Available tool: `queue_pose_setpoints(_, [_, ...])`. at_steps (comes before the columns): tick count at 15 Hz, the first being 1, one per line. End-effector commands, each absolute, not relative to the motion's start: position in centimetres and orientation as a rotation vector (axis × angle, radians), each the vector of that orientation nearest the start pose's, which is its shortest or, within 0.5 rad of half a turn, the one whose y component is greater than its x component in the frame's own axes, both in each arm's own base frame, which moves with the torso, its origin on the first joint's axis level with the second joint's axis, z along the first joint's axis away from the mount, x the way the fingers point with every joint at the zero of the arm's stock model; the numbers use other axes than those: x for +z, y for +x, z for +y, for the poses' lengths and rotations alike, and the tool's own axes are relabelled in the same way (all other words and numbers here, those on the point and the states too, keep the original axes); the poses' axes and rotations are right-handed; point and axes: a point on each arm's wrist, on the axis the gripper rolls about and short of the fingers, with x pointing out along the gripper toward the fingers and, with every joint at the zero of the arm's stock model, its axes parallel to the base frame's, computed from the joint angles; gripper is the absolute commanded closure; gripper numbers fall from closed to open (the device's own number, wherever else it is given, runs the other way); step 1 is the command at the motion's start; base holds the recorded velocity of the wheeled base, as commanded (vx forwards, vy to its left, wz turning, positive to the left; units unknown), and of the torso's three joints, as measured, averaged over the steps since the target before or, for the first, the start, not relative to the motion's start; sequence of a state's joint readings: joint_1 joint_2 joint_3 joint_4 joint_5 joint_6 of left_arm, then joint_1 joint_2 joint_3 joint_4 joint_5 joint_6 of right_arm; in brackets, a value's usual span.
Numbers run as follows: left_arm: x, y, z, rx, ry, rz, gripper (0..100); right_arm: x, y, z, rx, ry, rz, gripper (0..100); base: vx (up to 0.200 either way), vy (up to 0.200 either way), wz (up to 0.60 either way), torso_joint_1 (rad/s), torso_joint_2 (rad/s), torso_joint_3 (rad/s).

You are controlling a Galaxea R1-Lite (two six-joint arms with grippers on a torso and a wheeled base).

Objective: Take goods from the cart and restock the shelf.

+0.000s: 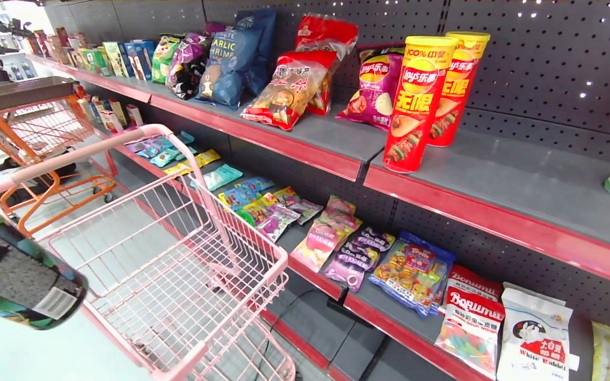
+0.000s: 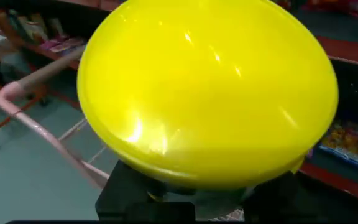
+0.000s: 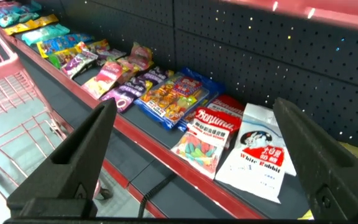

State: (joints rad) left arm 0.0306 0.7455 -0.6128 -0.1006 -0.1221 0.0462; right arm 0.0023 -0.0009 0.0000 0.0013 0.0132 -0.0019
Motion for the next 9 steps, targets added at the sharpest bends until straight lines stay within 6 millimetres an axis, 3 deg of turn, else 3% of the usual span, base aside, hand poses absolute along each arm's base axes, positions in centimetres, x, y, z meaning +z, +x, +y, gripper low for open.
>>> queue_pose_setpoints(1, [25.3, 3.1, 0.1, 0.030, 0.062, -0.074, 100, 7.5, -2.3, 0.0, 0.017, -0.005, 0.001, 0, 0.000, 0.000, 0.00, 0.173, -0.51, -0.325])
queue_pose_setpoints(7, [22.2, -2.3, -0.2, 0.006, 0.132, -0.003, 100, 7.5, -2.3, 0.0, 0.017, -0.005, 0.001, 0, 0.000, 0.000, 0.00, 0.217, -0.56, -0.349])
queue_pose_setpoints(9, [21.4, -3.3, -0.2, 0.006, 0.131, 0.023, 100, 7.5, -2.3, 0.0, 0.017, -0.003, 0.002, 0, 0.000, 0.000, -0.60, 0.232, -0.59, -0.329])
